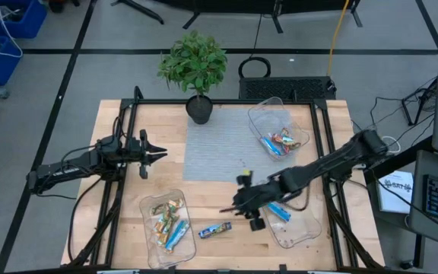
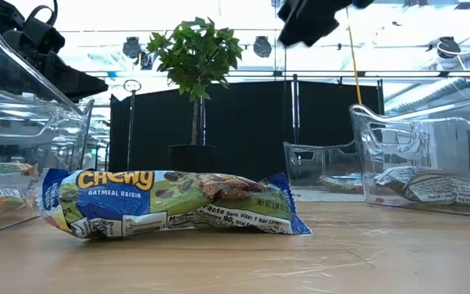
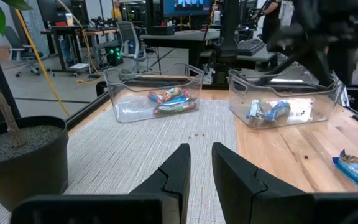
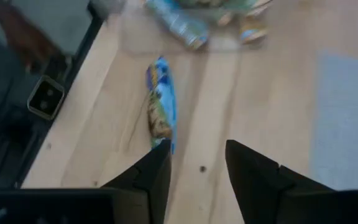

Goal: Pick and place Granola Bars by type
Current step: Put the blue granola bar into the bottom right transparent bin

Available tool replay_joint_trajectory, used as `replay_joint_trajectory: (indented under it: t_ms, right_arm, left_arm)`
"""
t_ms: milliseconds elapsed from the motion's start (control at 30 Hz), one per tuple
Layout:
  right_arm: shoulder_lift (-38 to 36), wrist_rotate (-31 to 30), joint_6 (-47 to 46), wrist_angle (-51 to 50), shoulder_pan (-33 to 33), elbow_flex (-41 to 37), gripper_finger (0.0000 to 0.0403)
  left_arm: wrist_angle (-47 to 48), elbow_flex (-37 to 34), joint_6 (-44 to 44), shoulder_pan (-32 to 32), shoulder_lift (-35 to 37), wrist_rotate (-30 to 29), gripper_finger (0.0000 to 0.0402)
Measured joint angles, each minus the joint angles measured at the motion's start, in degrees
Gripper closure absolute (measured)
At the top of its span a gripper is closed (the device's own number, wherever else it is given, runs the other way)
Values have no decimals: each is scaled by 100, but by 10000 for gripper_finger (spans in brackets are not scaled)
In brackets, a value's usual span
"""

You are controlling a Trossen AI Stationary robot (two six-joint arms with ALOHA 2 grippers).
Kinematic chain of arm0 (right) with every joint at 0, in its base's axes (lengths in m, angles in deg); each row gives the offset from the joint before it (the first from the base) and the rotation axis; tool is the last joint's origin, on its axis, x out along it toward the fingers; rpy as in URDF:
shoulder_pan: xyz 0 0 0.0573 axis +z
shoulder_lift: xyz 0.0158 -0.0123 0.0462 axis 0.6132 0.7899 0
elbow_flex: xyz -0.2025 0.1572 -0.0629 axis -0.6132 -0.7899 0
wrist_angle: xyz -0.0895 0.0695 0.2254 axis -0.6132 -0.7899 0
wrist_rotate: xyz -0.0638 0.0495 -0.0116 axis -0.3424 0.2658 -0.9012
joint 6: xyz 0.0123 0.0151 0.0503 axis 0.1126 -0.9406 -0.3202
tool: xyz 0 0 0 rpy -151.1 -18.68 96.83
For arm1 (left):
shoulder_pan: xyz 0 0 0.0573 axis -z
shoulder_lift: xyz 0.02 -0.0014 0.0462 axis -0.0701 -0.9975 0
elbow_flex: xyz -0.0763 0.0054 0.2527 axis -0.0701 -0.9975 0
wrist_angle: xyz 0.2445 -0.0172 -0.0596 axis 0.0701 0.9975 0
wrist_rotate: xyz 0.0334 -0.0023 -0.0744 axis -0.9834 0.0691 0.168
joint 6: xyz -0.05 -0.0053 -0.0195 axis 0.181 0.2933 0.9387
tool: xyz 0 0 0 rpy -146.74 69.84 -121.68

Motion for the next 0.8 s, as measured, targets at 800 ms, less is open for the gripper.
replay_joint_trajectory:
  t_ms: [800]
  right_arm:
    - [1597, 1126, -407, -105, -119, 635, 223]
  left_arm:
    - [0, 0, 0, 2, 0, 0, 327]
